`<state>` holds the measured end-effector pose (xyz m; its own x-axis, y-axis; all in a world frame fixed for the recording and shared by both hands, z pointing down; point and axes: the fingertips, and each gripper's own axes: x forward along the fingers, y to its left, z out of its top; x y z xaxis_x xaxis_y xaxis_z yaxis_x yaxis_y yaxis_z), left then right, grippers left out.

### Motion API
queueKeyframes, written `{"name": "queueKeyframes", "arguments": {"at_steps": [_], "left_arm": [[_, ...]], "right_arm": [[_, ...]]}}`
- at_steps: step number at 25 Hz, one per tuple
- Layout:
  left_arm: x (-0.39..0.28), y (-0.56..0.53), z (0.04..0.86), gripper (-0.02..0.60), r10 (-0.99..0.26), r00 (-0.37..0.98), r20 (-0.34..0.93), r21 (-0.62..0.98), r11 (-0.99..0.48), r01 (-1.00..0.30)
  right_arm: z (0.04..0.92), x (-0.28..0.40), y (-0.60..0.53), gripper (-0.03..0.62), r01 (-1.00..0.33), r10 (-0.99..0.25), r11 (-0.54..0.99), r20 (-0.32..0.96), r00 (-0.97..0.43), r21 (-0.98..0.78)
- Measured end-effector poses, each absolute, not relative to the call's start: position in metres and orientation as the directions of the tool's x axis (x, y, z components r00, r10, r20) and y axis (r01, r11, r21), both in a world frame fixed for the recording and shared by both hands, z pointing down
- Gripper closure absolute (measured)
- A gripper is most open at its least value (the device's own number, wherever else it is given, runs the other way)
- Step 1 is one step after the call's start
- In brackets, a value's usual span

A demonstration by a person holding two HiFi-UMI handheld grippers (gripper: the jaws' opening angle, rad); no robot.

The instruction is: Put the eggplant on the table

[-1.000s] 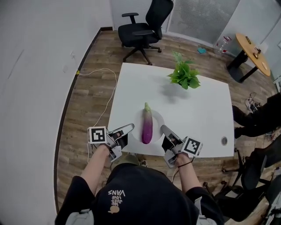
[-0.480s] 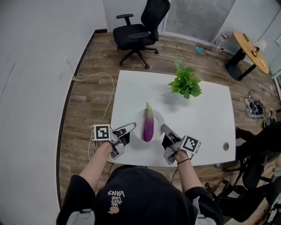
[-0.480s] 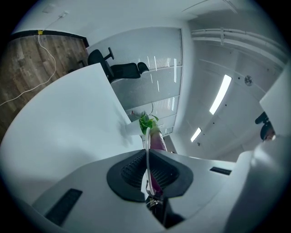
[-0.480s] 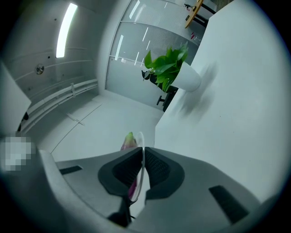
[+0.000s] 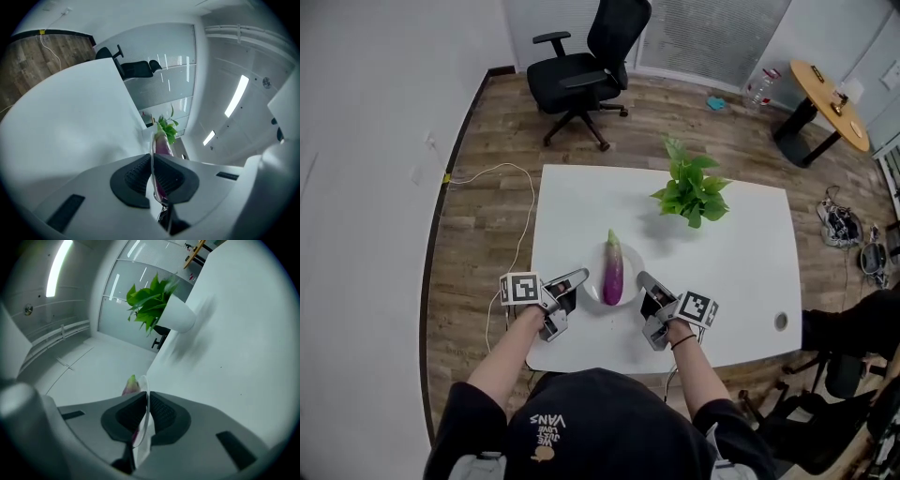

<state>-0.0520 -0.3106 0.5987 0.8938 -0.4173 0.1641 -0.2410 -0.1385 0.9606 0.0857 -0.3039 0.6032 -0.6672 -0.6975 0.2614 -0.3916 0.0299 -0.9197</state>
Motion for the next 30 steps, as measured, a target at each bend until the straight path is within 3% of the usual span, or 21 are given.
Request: {"name": "queueKeyframes", "arguments": {"at_steps": [18,27,30], "left_arm": [[-0.044,-0.328,0.67,0.557,-0.228,0.86,0.456,0.89,0.088,-0.448],[-0.043,-0.333,0.673,0.552,-0.164,0.872,0.461,0.885,0.153,-0.439],[-0.042,-0.335,0.668,0.49,-0.174,0.878,0.445,0.891,0.181,-0.416]], "right_arm": [[0.665,0.09,-0.329,0.563,-0.492,-0.576,-0.124,0.466,-0.672,-0.862],[0.671,0.088,-0.33,0.563,-0.529,-0.525,-0.154,0.523,-0.672,-0.834],[0.673,0.088,-0.328,0.563,-0.539,-0.515,-0.168,0.54,-0.666,-0.825]]}}
